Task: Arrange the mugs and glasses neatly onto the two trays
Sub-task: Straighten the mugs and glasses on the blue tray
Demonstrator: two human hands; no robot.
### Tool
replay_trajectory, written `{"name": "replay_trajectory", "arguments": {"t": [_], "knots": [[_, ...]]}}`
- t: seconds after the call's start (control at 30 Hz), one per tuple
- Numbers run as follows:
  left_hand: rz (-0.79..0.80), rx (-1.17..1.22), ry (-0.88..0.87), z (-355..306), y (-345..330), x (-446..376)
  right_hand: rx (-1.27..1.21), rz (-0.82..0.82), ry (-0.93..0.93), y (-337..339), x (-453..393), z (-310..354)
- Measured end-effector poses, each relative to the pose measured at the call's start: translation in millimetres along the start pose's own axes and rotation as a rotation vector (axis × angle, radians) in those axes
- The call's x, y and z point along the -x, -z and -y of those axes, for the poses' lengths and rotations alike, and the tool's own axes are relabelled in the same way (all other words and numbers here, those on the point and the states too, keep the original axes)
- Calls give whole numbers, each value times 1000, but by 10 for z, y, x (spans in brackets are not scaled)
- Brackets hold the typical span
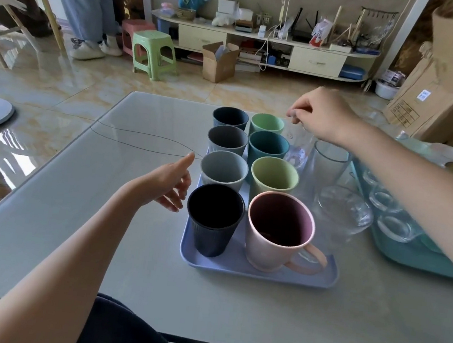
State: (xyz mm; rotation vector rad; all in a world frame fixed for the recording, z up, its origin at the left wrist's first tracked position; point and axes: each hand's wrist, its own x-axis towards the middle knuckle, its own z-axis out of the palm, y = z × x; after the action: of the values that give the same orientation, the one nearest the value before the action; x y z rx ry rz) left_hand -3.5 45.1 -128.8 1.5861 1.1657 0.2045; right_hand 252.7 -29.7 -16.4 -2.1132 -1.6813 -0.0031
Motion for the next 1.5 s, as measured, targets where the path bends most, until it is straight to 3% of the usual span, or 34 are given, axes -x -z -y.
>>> {"name": "replay_trajectory", "arguments": {"t": [0.23, 0.37, 0.47, 0.57, 0.87, 1.17, 1.23, 1.37, 1.43, 1.5], "knots": [[10, -263, 71, 82, -114, 216, -27, 101, -2, 315, 1071, -244], [43, -393, 145, 67, -268, 316, 126, -71, 102, 329, 1485, -369], [17, -436, 183, 71, -366, 337, 58, 134, 73, 319, 1619, -398], [9, -435, 205, 73, -400, 344, 157, 295, 67, 219, 1683, -426], [6, -417, 205, 57, -414, 344, 138, 511, 86, 275, 1773, -403], [19, -453, 211, 17, -432, 371, 132, 586, 72, 337, 1737, -408], [21, -465, 216, 14, -433, 375, -1, 541, 45, 466, 1667, -386], [46, -480, 222, -23, -423, 376, -77, 151, 48, 650, 1297, -491], [64, -494, 232, -45, -410, 380, 10, 151, 59, 601, 1089, -557], [77, -502, 235, -42, -396, 365, 78, 255, 40, 447, 947, -614]]}}
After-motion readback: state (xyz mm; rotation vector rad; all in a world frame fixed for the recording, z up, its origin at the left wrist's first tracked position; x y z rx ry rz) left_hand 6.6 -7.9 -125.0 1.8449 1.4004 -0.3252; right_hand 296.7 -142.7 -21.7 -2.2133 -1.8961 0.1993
